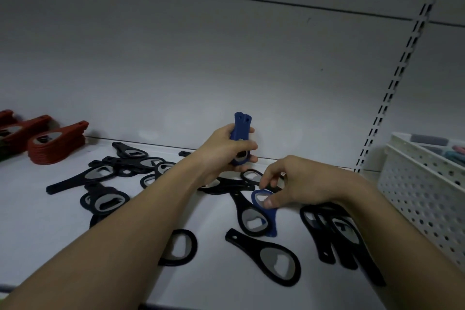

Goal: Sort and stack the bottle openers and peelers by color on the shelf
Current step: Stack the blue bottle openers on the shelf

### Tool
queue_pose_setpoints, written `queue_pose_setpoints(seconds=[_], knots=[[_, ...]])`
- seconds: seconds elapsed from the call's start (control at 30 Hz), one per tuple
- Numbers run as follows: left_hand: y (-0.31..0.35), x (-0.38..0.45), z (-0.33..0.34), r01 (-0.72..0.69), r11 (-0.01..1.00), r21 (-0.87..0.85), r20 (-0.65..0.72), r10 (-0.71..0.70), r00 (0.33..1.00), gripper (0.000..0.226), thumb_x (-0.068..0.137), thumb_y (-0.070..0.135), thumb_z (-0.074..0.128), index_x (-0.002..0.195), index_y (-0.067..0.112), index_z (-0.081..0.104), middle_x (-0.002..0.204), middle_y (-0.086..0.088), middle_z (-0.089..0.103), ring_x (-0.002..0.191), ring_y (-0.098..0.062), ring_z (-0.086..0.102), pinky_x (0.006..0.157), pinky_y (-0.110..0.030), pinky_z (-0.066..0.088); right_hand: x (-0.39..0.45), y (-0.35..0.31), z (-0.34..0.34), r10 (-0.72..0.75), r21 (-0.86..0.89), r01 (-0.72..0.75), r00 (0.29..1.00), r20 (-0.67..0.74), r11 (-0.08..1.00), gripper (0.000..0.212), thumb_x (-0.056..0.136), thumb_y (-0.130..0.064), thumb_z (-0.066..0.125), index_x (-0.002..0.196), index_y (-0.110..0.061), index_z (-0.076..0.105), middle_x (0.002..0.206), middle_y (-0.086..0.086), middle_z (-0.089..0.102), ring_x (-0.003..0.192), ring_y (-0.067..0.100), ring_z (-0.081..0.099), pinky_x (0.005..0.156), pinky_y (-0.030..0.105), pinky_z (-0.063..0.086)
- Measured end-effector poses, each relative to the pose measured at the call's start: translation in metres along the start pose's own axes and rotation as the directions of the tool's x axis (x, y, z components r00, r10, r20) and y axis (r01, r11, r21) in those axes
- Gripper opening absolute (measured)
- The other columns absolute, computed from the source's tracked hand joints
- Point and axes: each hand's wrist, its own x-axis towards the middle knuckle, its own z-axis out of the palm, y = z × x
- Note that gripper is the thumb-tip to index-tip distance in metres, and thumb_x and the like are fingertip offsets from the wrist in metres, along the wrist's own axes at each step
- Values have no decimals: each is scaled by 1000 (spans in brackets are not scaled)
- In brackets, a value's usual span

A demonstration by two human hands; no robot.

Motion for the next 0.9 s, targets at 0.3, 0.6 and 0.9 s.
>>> queue_pose_setpoints(seconds=[0.3, 0.6, 0.9], knots=[[4, -2, 1, 6, 999, -31, 2, -6, 1000, 17, 96, 22, 62, 109, 11, 58, 89, -5, 64, 64, -16, 68, 43, -21, 44, -7, 7, -16, -8, 431, 59, 993, -118, 901, 11, 89, -1, 67, 98, -6, 62, 78, 9, 68, 55, 10, 57, 50, 18, 45], [10, -15, 12, 33, 996, 84, 265, -55, 963, 51, 90, 56, 52, 123, 17, 59, 92, -1, 70, 82, -26, 74, 50, -24, 47, -4, 5, -19, 76, 714, 307, 890, -450, 629, 7, 92, 0, 62, 96, -6, 61, 71, 4, 65, 56, 16, 55, 53, 27, 47], [10, -11, 11, -12, 1000, 7, 172, 11, 985, 32, 93, 37, 63, 120, 18, 59, 95, 0, 70, 82, -19, 70, 49, -23, 45, -2, 8, -18, 187, 738, 277, 858, -478, 616, 28, 96, 0, 54, 115, -19, 65, 82, 7, 63, 59, 16, 58, 56, 23, 50]])
